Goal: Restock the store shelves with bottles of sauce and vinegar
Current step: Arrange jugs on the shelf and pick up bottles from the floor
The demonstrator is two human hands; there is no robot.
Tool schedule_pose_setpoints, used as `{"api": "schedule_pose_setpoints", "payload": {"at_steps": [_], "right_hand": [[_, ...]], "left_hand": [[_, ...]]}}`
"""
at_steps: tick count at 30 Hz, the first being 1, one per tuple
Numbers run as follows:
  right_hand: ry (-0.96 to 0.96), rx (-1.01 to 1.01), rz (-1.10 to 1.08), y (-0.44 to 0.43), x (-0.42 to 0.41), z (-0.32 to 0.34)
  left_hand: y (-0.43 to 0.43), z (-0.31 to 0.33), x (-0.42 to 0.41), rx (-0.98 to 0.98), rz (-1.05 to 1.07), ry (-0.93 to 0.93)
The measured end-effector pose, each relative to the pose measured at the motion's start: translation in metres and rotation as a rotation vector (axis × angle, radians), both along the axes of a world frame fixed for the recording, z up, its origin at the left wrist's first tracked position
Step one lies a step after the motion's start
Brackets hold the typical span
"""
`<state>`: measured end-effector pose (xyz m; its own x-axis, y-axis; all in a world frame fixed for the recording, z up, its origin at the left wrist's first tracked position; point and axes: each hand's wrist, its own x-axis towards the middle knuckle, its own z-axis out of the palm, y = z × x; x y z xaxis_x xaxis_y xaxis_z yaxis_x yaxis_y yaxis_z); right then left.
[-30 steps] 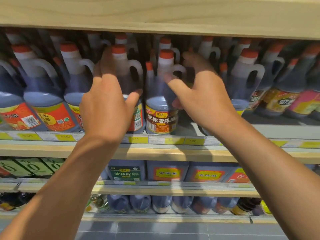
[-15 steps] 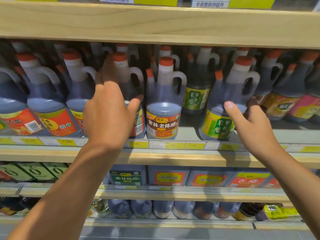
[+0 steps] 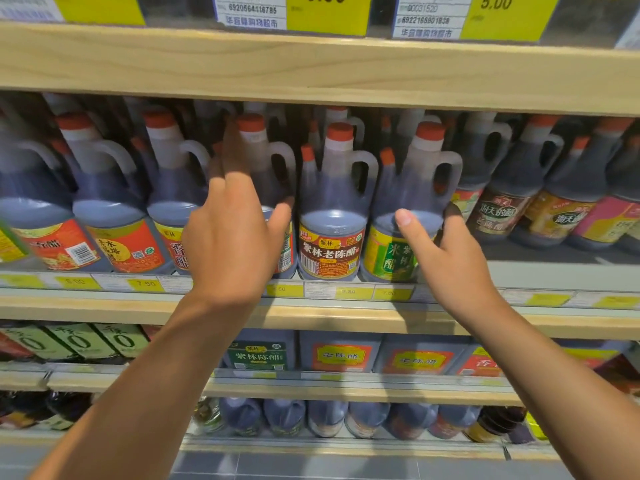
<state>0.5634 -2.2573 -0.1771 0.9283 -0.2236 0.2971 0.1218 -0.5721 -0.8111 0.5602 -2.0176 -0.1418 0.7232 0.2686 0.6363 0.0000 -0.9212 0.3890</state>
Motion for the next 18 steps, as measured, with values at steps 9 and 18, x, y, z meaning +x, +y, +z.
{"api": "schedule_pose_setpoints", "payload": {"at_steps": [9,18], "right_hand": [[0.003,0.019,0.106,-0.020,-0.018,0.013],[-0.219,-0.506,0.021,-0.121,-0.110,-0.020]], "left_hand": [[-0.006,-0.026,-0.034,-0.405,-0.344,-0.127],[-0.144,-0.074,-0.086,-0.006,-0.540,0.000]]}}
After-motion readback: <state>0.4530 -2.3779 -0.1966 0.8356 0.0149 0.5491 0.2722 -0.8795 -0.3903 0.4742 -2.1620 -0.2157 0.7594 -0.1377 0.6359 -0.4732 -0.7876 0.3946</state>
